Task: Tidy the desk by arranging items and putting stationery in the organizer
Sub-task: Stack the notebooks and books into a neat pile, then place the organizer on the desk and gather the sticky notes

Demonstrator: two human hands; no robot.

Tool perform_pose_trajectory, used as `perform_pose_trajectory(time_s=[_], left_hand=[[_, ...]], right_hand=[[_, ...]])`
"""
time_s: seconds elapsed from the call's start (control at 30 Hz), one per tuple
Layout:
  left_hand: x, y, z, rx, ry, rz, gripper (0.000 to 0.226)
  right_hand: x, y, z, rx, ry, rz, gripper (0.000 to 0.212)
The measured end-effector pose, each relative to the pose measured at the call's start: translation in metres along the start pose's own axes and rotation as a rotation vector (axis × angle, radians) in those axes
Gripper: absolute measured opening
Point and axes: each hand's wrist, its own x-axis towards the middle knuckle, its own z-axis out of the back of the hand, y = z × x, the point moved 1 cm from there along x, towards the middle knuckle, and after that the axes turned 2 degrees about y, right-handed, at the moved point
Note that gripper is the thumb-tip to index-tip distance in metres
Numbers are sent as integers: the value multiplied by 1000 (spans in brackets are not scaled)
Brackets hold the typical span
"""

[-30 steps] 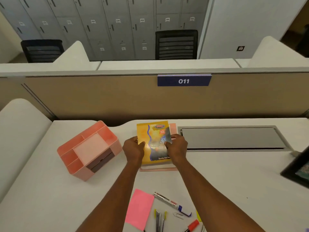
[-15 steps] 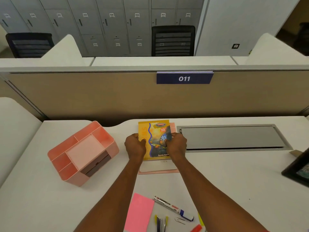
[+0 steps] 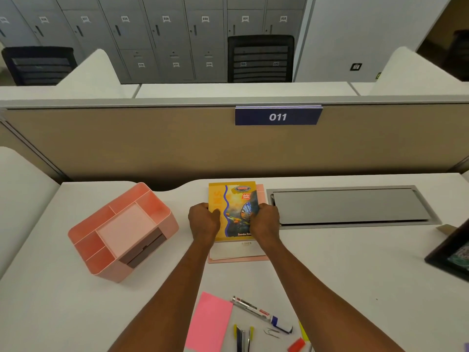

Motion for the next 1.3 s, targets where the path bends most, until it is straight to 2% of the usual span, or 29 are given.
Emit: perform_pose_trajectory(time_s=[0.23,0.33,0.4,0.53,0.63,0.73,0.97,1.13,1.3], left_hand=[[4,2,-2,93,20,-16,28],[2,5,-3,105,38,-11,19],[-6,3,1,99,48,-7,17],[-32,2,11,168,20,-22,57],[-53,8,17,189,-12,-62,67],[-76,15,24,173,-16,-103,68],[-140,34,42,90,-8,-200,67],[-186,54,53,58,0,-226,67],[-225,74,57,60,-2,-212,68]], right_hand=[[-4,-6,10,28,84,70,34],[-10,-8,18,50,109,71,26],[-17,-8,25,65,128,76,29],[-38,-8,39,67,135,88,46],[-57,-5,49,72,143,102,47],[-80,-4,58,72,142,129,50],[-141,-31,61,81,170,158,72],[-185,-61,65,53,177,258,73],[-218,-89,77,42,193,277,72]])
